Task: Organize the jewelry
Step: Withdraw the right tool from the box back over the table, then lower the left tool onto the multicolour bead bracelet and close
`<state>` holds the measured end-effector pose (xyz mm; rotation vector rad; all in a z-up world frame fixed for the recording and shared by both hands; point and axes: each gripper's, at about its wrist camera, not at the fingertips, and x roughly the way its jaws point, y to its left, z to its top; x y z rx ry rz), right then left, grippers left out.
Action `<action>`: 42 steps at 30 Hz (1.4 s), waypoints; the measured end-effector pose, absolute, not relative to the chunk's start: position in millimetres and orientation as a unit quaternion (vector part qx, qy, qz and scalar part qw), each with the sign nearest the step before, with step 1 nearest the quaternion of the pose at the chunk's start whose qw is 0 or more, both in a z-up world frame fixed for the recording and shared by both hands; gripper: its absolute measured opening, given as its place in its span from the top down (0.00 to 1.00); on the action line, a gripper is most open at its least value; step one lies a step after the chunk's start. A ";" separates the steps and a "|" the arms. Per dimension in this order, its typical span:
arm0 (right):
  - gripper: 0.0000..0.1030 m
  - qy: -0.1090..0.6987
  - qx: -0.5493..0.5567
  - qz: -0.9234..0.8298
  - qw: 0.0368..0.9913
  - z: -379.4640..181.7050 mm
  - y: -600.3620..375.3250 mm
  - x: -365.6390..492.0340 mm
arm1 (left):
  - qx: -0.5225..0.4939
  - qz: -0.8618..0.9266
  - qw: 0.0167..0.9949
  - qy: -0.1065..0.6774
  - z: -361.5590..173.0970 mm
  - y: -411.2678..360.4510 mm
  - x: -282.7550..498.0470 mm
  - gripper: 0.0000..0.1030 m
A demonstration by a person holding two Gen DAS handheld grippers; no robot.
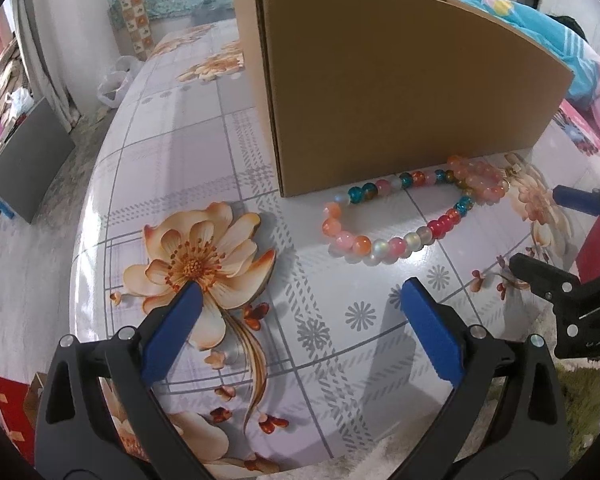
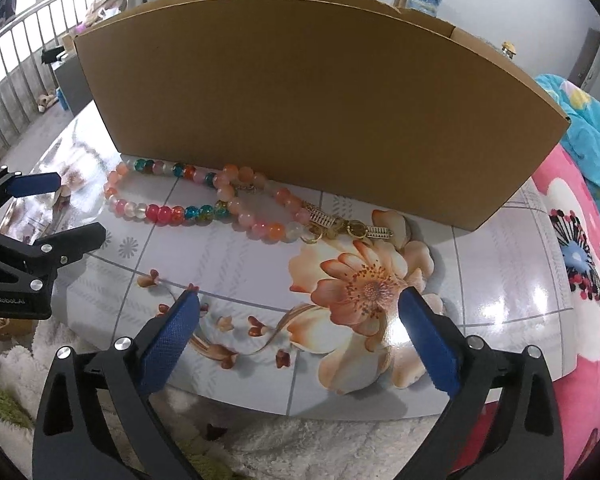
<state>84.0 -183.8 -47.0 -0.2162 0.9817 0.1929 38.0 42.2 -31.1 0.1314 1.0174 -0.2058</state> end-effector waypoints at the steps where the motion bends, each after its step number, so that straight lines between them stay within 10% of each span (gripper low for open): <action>1: 0.06 0.469 -0.104 0.091 0.873 -46.5 -181.9 84.6 | 0.064 -0.100 0.865 0.487 -30.6 41.8 38.6 0.07; 22: 0.06 0.404 -0.027 0.171 0.898 -6.5 -184.6 58.0 | 0.104 -0.094 0.882 0.449 -29.9 2.9 67.1 0.08; 30: 0.26 0.426 0.018 0.226 0.876 -15.7 -186.8 59.6 | 0.101 -0.100 0.870 0.473 -26.7 19.7 47.8 0.08; 42: 0.54 0.458 0.051 0.267 0.846 -30.3 -164.9 77.6 | 0.077 -0.143 0.873 0.459 -24.5 25.6 43.5 0.55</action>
